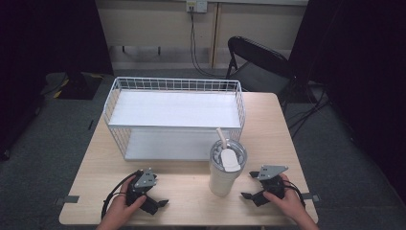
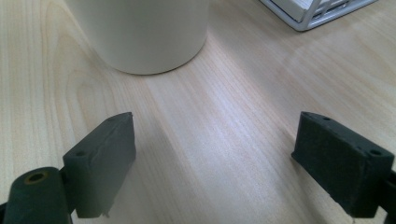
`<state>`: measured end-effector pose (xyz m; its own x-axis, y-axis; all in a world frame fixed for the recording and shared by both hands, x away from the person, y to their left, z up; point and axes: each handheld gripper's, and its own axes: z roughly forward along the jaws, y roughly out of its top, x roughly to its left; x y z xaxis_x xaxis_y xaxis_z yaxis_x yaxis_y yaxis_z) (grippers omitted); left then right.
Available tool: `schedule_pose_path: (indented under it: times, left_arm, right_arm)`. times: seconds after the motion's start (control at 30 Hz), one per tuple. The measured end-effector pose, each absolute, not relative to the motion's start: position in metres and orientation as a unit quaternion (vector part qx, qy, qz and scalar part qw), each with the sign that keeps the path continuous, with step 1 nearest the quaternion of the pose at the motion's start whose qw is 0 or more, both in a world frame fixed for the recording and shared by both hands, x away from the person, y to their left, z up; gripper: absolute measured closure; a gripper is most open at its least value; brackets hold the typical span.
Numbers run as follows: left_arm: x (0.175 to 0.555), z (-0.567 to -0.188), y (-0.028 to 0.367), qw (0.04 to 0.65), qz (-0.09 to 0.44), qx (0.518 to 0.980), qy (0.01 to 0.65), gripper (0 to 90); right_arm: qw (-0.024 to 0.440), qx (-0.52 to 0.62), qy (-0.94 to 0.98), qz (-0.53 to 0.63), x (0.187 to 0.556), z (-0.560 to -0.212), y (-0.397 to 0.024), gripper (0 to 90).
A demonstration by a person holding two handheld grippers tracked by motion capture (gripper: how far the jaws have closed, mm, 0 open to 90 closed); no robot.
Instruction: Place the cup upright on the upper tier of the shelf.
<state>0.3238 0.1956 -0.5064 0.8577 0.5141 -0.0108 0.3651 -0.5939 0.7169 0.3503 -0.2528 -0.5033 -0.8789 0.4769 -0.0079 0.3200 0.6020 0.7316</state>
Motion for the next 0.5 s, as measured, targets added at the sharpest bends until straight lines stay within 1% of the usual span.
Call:
schedule_pose_path:
  times: [0.43,0.5]
  left_arm:
    - [0.3237,-0.5064,0.1956,0.377,0.099,0.887,0.248,0.0]
    - [0.3236,-0.5062,0.1959,0.375,0.101,0.888,0.248,0.0]
  right_arm:
    - [0.100,0.229,0.888,0.386,0.3502,-0.5032,-0.2522,12.2]
    - [0.100,0.231,0.886,0.388,0.3500,-0.5030,-0.2521,13.6]
